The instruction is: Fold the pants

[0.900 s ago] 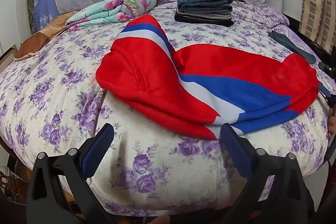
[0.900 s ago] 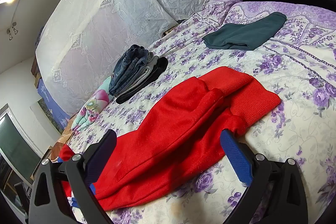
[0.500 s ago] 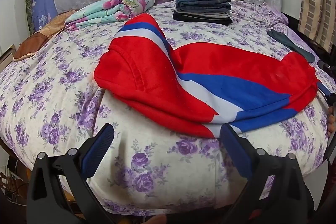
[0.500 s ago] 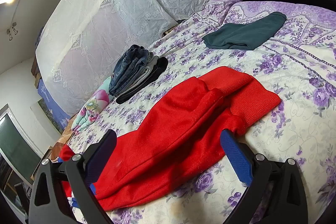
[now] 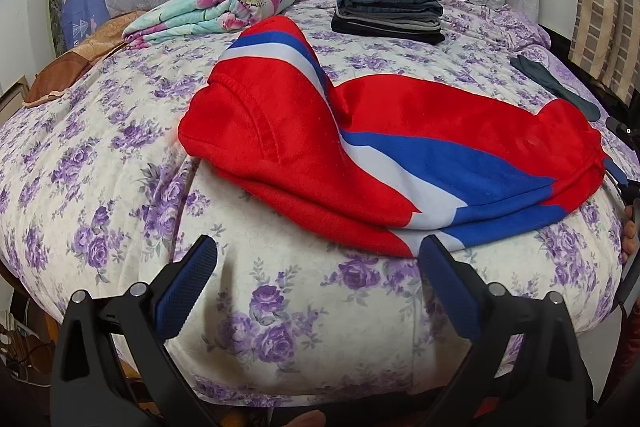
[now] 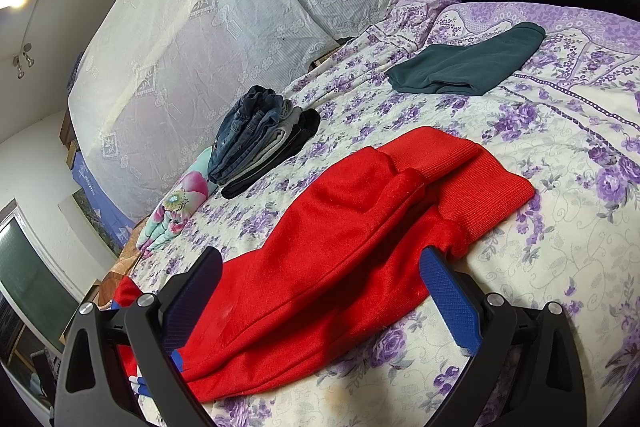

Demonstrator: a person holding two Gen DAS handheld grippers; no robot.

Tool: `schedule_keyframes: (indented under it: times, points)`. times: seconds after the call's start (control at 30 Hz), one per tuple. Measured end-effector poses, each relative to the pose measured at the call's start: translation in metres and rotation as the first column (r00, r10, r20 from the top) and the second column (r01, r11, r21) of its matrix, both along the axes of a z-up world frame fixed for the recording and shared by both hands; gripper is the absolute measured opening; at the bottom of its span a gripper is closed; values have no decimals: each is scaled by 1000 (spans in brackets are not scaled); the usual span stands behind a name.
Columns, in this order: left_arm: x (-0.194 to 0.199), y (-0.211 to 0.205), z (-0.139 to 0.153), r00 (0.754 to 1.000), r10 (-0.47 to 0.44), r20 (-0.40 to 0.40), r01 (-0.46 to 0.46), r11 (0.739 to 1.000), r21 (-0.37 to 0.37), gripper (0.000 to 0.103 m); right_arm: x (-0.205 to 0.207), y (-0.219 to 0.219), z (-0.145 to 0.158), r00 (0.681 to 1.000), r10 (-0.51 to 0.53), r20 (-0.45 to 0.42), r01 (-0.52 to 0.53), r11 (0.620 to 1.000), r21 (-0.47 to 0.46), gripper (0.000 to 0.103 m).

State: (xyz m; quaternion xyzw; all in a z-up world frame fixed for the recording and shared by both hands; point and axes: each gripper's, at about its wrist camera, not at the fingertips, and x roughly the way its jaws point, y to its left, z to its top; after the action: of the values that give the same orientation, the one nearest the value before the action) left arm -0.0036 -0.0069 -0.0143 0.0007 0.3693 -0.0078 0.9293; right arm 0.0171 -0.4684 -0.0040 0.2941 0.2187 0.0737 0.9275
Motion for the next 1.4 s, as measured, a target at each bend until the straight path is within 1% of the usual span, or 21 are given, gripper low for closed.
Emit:
schedule_keyframes:
  times: [0.2,0.43,0.7,0.77,0.83,0.87,0.9,0.93,1.13,1.3,1.4]
  points:
    - [1,2,2,1000,-20,2,20,1000,-16,99,0,0,0,1000,0,0,0,1000,1,99]
    - [-2,1,5,999,-42,31,43,999,-24,99,0,0,0,1000,0,1,0,1000,1,99]
    - [-1,2,4,998,-61,22,62,997,-41,99,0,0,0,1000,0,1,0,1000,2,99]
    - [2,7,1,998,-64,9,65,995,-74,99,0,0,0,1000,0,1,0,1000,2,99]
    - [8,10,-6,997,-70,-26,67,993,-94,99,0,0,0,1000,0,1,0,1000,2,99]
    - [12,13,-12,996,-75,-53,69,991,-116,99,0,0,0,1000,0,1,0,1000,2,99]
    - [14,14,-15,995,-78,-65,69,989,-129,99,0,0,0,1000,0,1,0,1000,2,99]
    - [13,14,-16,996,-77,-49,71,990,-122,99,0,0,0,1000,0,0,0,1000,2,99]
    - [10,6,-21,998,-60,-26,58,995,-79,99,0,0,0,1000,0,1,0,1000,3,99]
    - [6,6,-22,999,-46,-9,45,995,-85,99,0,0,0,1000,0,1,0,1000,4,99]
    - [2,9,-22,999,-43,8,44,993,-111,99,0,0,0,1000,0,2,0,1000,4,99]
